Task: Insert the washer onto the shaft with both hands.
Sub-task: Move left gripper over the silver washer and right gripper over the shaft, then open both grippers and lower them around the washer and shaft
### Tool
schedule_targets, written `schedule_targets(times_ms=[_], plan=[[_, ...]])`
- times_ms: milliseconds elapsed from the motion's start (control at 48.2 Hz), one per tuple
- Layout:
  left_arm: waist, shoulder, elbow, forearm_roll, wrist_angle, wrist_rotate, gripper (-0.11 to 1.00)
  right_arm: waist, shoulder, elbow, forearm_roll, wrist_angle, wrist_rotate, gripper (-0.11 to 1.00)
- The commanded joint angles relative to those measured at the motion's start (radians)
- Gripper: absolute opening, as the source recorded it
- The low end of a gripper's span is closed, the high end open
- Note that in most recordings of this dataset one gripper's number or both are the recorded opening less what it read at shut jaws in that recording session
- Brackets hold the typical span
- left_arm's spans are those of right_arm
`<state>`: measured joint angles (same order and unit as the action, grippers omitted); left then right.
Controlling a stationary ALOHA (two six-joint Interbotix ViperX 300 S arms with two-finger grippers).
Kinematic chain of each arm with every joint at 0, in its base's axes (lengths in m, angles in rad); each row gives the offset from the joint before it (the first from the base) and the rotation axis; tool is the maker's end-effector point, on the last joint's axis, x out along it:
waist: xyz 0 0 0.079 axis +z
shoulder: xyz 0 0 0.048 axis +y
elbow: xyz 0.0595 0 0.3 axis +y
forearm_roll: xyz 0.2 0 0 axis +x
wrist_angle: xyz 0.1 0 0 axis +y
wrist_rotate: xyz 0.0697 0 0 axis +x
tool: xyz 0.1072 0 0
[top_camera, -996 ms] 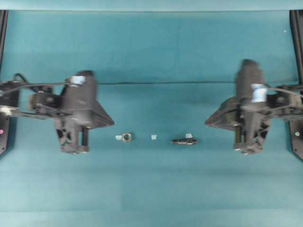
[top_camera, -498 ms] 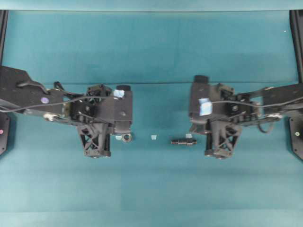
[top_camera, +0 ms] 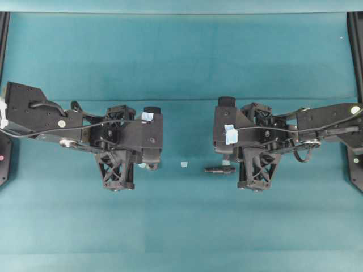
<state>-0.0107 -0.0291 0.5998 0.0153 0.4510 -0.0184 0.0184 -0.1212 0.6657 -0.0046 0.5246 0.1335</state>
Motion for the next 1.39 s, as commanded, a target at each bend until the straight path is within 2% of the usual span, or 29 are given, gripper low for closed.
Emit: schedule_targets(times_ms=[0, 145, 207, 249, 311, 394, 477, 539, 602, 726, 1079, 1369], plan=[[-0.005, -0.006, -0.012, 0.002, -0.006, 0.000, 0.02, 0.003, 0.000, -0.015, -0.002, -0.003, 0.000, -0.06], [-0.005, -0.005, -0.012, 0.002, -0.011, -0.002, 0.03, 0.003, 0.021, -0.018, -0.002, -0.003, -0.002, 0.09], [-0.005, -0.005, -0.012, 0.002, -0.017, 0.000, 0.03, 0.003, 0.035, -0.018, -0.002, -0.003, -0.005, 0.22], [-0.005, -0.005, -0.014, 0.002, -0.020, 0.000, 0.07, 0.003, 0.041, -0.020, -0.003, -0.003, -0.005, 0.33], [-0.005, -0.003, -0.014, 0.002, -0.020, -0.002, 0.20, 0.003, 0.048, -0.023, -0.006, -0.003, -0.003, 0.52], [-0.008, 0.005, -0.012, 0.002, -0.011, -0.002, 0.43, 0.003, 0.052, -0.023, -0.015, -0.003, 0.000, 0.77], [-0.012, 0.014, -0.008, 0.002, -0.006, 0.000, 0.69, 0.003, 0.054, -0.021, -0.021, -0.003, 0.000, 0.92], [-0.020, 0.023, -0.005, 0.002, -0.012, 0.002, 0.86, 0.003, 0.057, -0.018, -0.021, -0.005, 0.000, 0.91], [-0.026, 0.032, -0.003, 0.002, -0.021, 0.002, 0.95, 0.006, 0.058, -0.015, -0.021, -0.008, 0.000, 0.88], [-0.035, 0.057, 0.000, 0.002, -0.064, 0.000, 0.88, 0.018, 0.069, -0.015, -0.020, -0.008, 0.000, 0.88], [-0.031, 0.144, -0.012, 0.002, -0.098, 0.000, 0.89, 0.052, 0.124, -0.015, -0.021, -0.017, 0.003, 0.87], [-0.020, 0.147, -0.014, 0.002, -0.117, 0.003, 0.89, 0.051, 0.146, -0.009, -0.021, -0.040, -0.002, 0.87]])
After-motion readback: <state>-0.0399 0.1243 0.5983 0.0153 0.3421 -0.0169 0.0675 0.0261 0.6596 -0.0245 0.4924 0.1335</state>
